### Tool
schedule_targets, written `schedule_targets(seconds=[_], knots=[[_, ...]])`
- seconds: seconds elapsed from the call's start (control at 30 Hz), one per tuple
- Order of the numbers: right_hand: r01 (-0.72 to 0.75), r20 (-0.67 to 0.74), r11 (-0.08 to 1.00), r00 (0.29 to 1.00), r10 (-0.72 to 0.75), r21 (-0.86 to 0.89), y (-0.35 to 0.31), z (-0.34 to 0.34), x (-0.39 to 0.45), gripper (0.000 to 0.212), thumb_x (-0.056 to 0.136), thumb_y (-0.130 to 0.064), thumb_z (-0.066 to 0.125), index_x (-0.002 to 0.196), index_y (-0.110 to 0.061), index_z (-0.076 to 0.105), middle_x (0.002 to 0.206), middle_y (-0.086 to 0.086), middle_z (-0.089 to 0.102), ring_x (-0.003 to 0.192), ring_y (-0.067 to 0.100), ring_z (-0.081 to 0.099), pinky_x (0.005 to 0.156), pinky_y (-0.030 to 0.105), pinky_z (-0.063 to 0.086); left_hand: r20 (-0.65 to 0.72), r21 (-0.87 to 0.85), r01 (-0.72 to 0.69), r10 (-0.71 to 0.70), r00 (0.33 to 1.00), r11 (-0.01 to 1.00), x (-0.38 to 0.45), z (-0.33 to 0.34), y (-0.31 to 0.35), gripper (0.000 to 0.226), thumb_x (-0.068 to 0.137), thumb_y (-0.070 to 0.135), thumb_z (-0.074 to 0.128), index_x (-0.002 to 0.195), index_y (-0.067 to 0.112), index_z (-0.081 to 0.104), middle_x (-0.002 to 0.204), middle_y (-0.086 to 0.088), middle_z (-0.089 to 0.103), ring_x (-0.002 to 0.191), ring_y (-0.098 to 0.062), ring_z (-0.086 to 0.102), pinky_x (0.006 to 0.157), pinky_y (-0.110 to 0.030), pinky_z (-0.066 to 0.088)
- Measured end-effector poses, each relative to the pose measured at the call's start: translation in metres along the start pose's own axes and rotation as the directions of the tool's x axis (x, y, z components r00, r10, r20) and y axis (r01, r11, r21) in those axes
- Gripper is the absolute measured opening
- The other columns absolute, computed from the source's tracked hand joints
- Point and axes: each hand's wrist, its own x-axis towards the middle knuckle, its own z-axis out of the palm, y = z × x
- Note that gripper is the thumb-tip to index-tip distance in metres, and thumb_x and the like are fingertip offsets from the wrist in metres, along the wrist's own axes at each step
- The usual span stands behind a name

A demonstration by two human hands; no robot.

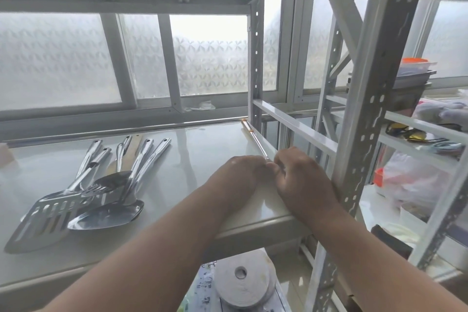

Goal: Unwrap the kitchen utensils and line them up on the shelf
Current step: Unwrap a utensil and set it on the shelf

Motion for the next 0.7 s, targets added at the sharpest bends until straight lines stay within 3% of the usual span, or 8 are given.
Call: schedule_targets(seconds=[0.13,0.23,0.47,0.7], knots=[[-0.015,-0.011,1.0,1.0,0.015,0.018,0.0029,0.0028,0.0003,0.019,0.096,-0.023,0.065,0.081,-0.014,0.057,0.083,0.002,0.055,0.075,0.027,0.053,0.065,0.034,0.036,-0.006,-0.067,0.035,-0.035,0.999,0.997,0.0013,0.0029,-0.002,0.021,0.111,0.031,0.052,0.103,0.033,0.072,0.101,0.007,0.071,0.096,-0.018,0.062,0.092,-0.034,0.05],[-0.046,-0.032,0.998,0.998,0.047,0.036,0.004,0.0033,0.0003,0.02,0.095,-0.023,0.067,0.079,-0.015,0.057,0.083,0.001,0.055,0.075,0.025,0.051,0.066,0.03,0.032,0.001,-0.064,0.062,-0.062,0.998,0.996,0.0032,0.0054,-0.0046,0.025,0.111,0.035,0.05,0.108,0.026,0.073,0.104,0.003,0.073,0.099,-0.022,0.063,0.095,-0.04,0.052],[-0.071,-0.08,0.997,0.994,0.073,0.034,0.0039,0.0033,-0.0018,0.018,0.094,-0.021,0.068,0.08,-0.011,0.061,0.084,0.004,0.058,0.078,0.025,0.053,0.068,0.029,0.033,0.012,-0.043,0.07,-0.07,0.997,0.997,0.0055,0.0076,-0.0051,0.028,0.112,0.041,0.048,0.119,0.033,0.074,0.116,0.003,0.076,0.106,-0.021,0.065,0.098,-0.039,0.051],[-0.059,-0.091,0.998,0.994,0.06,0.012,0.0029,0.0035,-0.0025,0.018,0.092,-0.022,0.068,0.08,-0.012,0.059,0.085,0.004,0.058,0.079,0.026,0.054,0.068,0.031,0.038,0.029,-0.075,0.066,-0.064,0.998,0.995,0.0052,0.007,-0.0052,0.026,0.112,0.04,0.048,0.115,0.037,0.073,0.111,0.005,0.075,0.101,-0.019,0.064,0.096,-0.039,0.052]])
